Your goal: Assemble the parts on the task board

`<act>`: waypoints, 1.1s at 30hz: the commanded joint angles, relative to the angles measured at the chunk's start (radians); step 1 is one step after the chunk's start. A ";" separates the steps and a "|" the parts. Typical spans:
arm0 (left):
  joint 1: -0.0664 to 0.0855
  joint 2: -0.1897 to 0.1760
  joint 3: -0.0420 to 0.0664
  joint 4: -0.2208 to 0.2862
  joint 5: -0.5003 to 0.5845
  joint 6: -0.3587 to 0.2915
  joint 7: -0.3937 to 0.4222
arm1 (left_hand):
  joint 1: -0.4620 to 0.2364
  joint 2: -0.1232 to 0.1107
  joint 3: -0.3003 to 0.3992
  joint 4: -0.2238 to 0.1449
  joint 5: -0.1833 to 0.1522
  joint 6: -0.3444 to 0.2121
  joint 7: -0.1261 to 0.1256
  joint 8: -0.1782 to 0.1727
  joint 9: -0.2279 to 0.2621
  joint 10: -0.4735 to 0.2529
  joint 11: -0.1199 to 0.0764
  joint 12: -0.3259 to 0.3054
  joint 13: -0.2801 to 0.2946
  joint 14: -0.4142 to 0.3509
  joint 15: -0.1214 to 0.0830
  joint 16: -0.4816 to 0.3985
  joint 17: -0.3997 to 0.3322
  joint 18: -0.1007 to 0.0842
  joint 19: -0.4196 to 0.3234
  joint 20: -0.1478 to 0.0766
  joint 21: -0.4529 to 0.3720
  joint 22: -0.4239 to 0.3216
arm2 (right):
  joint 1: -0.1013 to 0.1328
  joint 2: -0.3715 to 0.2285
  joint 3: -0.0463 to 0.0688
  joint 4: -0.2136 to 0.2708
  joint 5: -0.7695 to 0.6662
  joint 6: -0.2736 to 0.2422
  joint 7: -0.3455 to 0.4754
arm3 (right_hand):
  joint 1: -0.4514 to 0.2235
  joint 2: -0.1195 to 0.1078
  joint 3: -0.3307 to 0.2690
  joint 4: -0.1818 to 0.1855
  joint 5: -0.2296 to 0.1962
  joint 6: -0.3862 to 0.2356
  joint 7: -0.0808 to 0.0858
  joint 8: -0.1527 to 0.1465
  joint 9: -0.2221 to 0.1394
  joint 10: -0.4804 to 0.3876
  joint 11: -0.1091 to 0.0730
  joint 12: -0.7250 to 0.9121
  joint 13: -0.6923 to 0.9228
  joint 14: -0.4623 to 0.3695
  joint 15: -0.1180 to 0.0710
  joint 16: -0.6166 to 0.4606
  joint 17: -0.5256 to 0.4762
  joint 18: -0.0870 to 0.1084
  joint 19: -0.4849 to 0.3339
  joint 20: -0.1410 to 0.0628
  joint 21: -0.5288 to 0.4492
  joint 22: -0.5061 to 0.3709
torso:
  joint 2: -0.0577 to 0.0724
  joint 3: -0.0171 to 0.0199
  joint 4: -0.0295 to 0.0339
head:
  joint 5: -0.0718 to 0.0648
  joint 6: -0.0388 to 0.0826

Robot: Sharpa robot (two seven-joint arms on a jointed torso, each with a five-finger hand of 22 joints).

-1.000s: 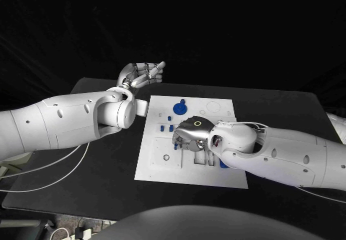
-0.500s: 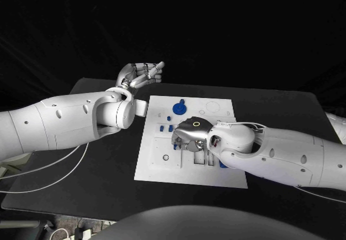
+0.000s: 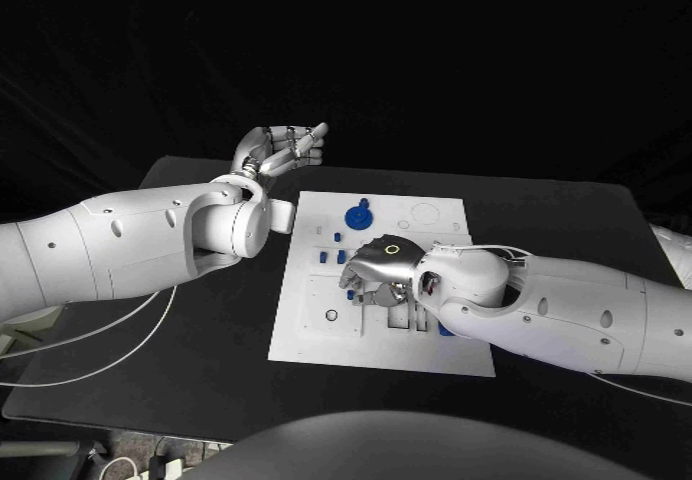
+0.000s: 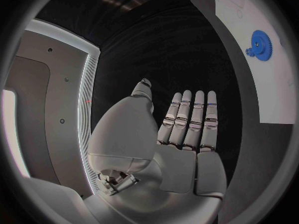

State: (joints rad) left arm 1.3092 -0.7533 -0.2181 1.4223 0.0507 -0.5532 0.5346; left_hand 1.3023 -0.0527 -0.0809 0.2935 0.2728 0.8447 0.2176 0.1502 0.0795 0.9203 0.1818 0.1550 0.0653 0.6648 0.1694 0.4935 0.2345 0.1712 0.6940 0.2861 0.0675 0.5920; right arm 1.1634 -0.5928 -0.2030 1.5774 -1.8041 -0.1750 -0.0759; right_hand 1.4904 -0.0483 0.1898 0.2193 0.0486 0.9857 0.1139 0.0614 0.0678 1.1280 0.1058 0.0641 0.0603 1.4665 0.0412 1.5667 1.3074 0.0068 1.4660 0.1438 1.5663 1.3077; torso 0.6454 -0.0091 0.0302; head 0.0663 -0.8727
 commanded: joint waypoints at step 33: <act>0.001 0.011 0.001 -0.006 -0.004 0.019 0.013 | 0.003 0.011 0.001 0.000 0.003 -0.007 0.004 0.005 -0.001 -0.008 0.000 0.007 -0.001 -0.007 0.000 0.007 -0.003 0.007 0.006 0.001 -0.002 -0.003 | 0.128 -0.283 0.001 0.107 0.246 -0.109 -0.058 | -0.050 0.025 -0.066 -0.008 0.000 -0.098 0.090 0.001 -0.001 -0.130 0.046 -0.004 0.001 0.104 0.044 0.004 0.263 -0.007 0.105 0.046 0.004 0.263 | 0.001 0.0022 -0.0015 | -0.059 0.031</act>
State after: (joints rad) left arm 1.3092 -0.7436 -0.2182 1.4148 0.0507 -0.5506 0.5348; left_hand 1.3024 -0.0527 -0.0809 0.2936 0.2728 0.8447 0.2176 0.1502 0.0795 0.9203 0.1818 0.1589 0.0653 0.6648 0.1694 0.4972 0.2327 0.1711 0.6940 0.2861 0.0676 0.5902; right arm 1.2906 -0.8743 -0.2021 1.6864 -1.5781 -0.3469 -0.1108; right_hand 1.4489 -0.0251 0.1311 0.2125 0.0485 0.8969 0.2030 0.0653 0.0685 1.0063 0.1515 0.0641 0.0622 1.4648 0.0770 1.5667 1.3080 0.0069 1.4676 0.1844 1.5663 1.3074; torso 0.6463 -0.0077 0.0276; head 0.0100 -0.8421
